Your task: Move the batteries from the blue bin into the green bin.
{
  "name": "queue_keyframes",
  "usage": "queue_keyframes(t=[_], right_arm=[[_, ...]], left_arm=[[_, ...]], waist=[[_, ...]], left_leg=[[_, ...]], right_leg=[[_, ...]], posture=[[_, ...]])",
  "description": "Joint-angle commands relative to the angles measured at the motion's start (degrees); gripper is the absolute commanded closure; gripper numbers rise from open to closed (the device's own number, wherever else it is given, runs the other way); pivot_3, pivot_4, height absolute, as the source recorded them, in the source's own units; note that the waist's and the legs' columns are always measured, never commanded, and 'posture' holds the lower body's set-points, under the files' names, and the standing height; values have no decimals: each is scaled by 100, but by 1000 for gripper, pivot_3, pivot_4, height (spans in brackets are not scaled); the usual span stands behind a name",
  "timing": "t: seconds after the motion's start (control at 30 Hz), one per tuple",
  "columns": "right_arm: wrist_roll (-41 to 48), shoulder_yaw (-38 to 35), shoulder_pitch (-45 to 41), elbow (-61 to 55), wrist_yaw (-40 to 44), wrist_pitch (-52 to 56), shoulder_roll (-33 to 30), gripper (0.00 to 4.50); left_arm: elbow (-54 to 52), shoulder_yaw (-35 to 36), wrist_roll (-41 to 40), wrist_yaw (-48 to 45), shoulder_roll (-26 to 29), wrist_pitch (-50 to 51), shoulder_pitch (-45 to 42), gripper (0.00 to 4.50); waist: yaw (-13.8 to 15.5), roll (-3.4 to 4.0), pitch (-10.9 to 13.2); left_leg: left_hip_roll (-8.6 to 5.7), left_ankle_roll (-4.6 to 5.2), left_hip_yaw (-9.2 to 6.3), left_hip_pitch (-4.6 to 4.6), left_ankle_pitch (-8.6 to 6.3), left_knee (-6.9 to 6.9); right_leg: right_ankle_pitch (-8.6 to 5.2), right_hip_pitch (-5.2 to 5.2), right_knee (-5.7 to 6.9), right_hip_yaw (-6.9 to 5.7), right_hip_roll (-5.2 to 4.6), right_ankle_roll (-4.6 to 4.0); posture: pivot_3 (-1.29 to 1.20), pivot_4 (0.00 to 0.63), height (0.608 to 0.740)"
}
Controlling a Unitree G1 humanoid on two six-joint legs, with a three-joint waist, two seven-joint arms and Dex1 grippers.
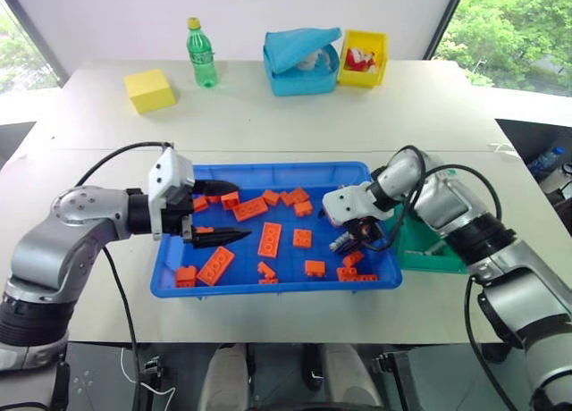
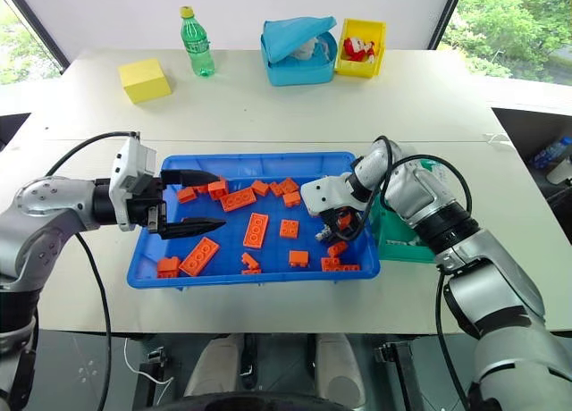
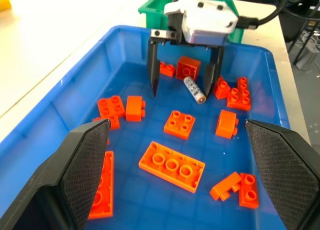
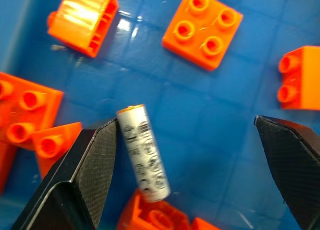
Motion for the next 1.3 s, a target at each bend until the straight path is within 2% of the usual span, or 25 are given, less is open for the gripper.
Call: queue_keyframes(t=[0.03,0.2,0.37,0.5,0.67,0.8,0.87,0.9,0.97,1.07,1.17,1.3], right_arm=[[-68,-28,249,-53,-37,91,24,1995],[522,-567,375,-971,171,1442,23,4477],[1363,-1525,263,-2068,-74,3442,-169,4476],[1848,-2614,220,-2412,-549,4714,-723,4476],[2163,-3538,703,-2469,-957,5379,-1645,4476],[2403,-4234,1682,-2434,-1248,5389,-1961,4476],[2611,-4430,2024,-2538,-1373,5437,-1870,3432],[2668,-4494,2147,-2537,-1537,5438,-1752,3116],[2664,-4512,2403,-2529,-1797,5147,-1600,2020],[2659,-4640,2937,-2643,-1766,4573,-1800,524],[2881,-5240,3404,-2612,-1377,4027,-2173,524],[3031,-5917,3669,-1970,-864,3251,-2661,524]], left_arm=[[42,21,-13,-86,26,-94,-180,0],[213,-76,57,-242,21,-182,-289,0],[434,-201,141,-363,-38,-280,-420,0],[623,-250,189,-445,-58,-360,-441,0],[791,-164,239,-580,14,-443,-353,0],[1057,-107,293,-575,-26,-557,-471,0],[1163,-97,297,-521,-99,-573,-547,0],[1196,-108,309,-490,-145,-589,-585,0],[1225,-139,315,-404,-230,-562,-670,0],[1220,-67,368,-397,-147,-549,-618,0],[1333,357,387,-613,348,-639,-210,0],[1802,1060,401,-1003,1131,-835,342,0]], waist=[[-2,-1,-1],[0,0,0],[8,4,3],[50,4,2],[102,4,2],[109,3,2],[106,2,1],[87,3,2],[57,3,2],[22,3,2],[-14,9,6],[-43,14,10]], left_leg=[[0,0,-1,19,0,-4],[1,0,-3,29,-1,-4],[1,0,-5,19,-1,-4],[-1,0,-5,15,-1,-3],[-1,2,-4,13,-2,-6],[0,4,-3,15,-4,-8],[0,4,-4,15,-4,-8],[-1,4,-3,15,-4,-7],[0,5,-1,16,-4,-7],[-1,5,-5,14,-4,-7],[-1,7,-5,11,-5,-11],[2,10,1,17,-7,-15]], right_leg=[[-1,22,-7,-3,0,-1],[-1,33,-5,-4,-1,0],[-1,25,-5,-5,-1,0],[-1,24,-8,-9,-7,-1],[-3,23,-17,-9,-8,-3],[-12,22,-17,-8,-6,-16],[-11,23,-18,-7,-5,-14],[-4,23,-17,-5,-5,-2],[-2,22,-16,-2,-4,1],[-3,22,-15,-4,-4,3],[-8,20,-17,-4,-4,9],[-10,15,-16,-1,-1,7]], posture=[[0,150,736],[0,150,736],[0,150,736],[0,150,736],[0,150,736],[0,150,736],[0,150,736],[0,150,736],[0,150,736],[0,150,736],[0,150,736],[0,150,736]])
